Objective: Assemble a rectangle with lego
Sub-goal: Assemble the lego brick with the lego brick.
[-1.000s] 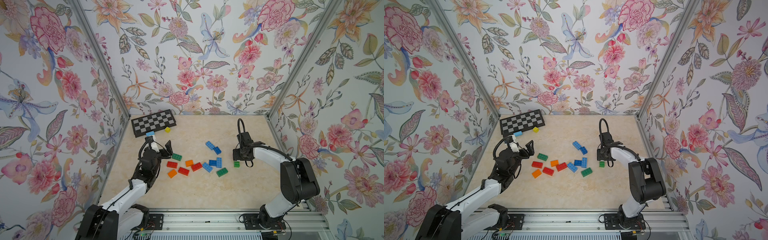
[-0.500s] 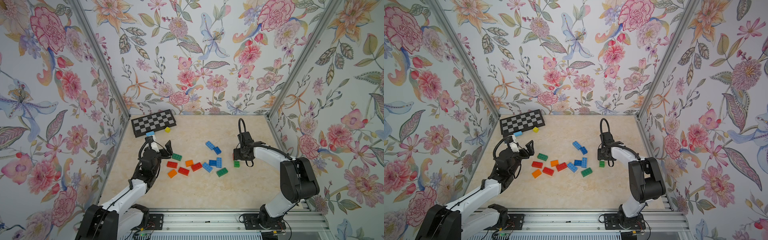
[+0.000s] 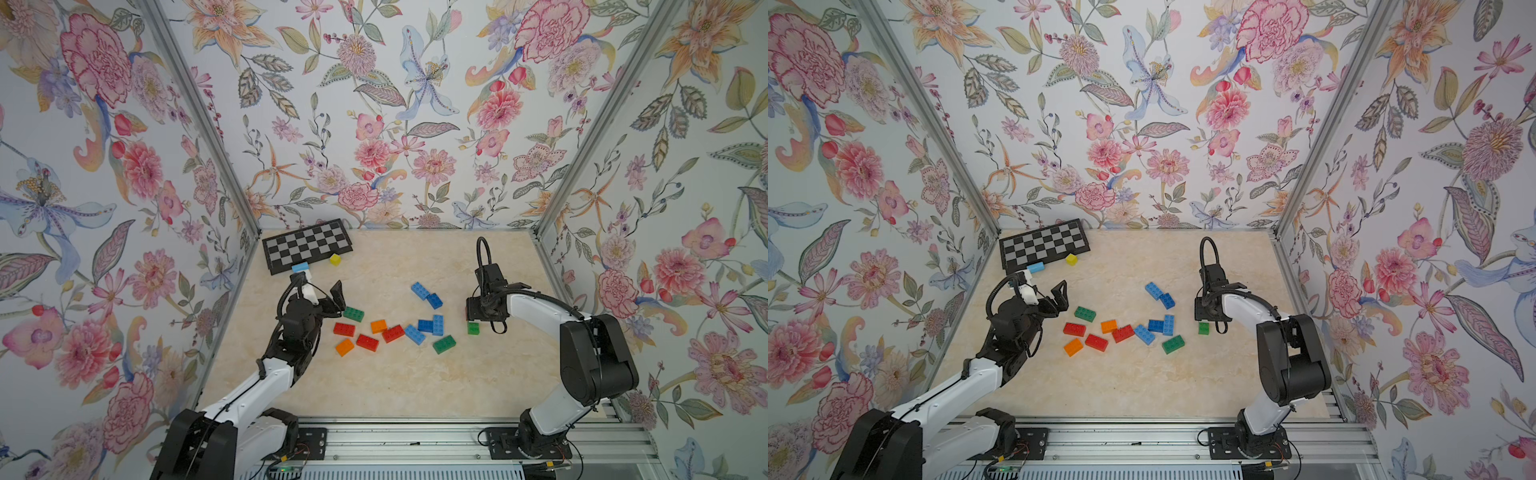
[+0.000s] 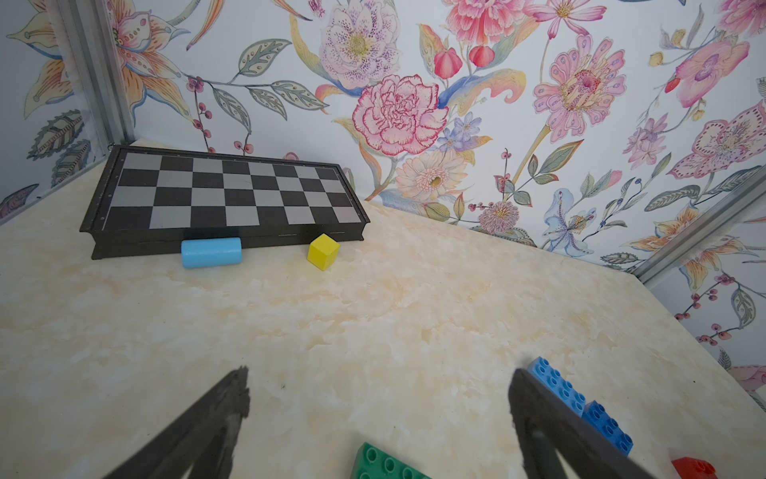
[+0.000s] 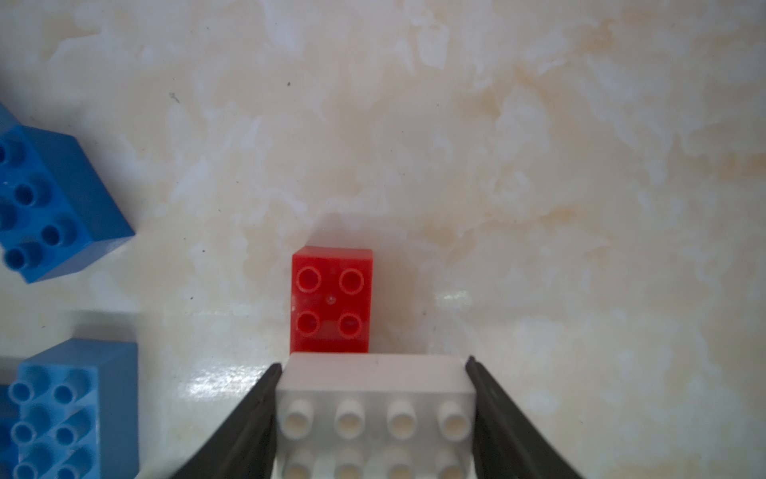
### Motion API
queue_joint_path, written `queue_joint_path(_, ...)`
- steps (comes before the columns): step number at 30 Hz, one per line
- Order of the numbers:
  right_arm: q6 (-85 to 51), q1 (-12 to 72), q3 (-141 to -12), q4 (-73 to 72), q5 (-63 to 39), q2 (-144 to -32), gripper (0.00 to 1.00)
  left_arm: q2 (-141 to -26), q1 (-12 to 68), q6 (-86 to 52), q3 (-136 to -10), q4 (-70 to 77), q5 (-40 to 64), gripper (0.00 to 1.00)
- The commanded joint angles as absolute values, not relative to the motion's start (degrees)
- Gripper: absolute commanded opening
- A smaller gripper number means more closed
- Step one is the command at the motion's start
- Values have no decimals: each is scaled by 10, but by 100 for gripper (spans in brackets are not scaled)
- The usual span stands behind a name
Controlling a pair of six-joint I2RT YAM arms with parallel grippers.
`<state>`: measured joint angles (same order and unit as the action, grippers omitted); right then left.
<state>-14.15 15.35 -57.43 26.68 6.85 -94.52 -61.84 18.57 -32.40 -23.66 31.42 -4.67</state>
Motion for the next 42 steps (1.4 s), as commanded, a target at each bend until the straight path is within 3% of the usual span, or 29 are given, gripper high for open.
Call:
queue_joint_path(1, -146, 156, -577, 265, 78, -962, 34, -621, 188, -332, -247, 328, -45, 99)
queue_joint_path(42, -162, 164, -570, 281, 102, -939, 35, -591, 188, -330, -238, 315, -58, 99)
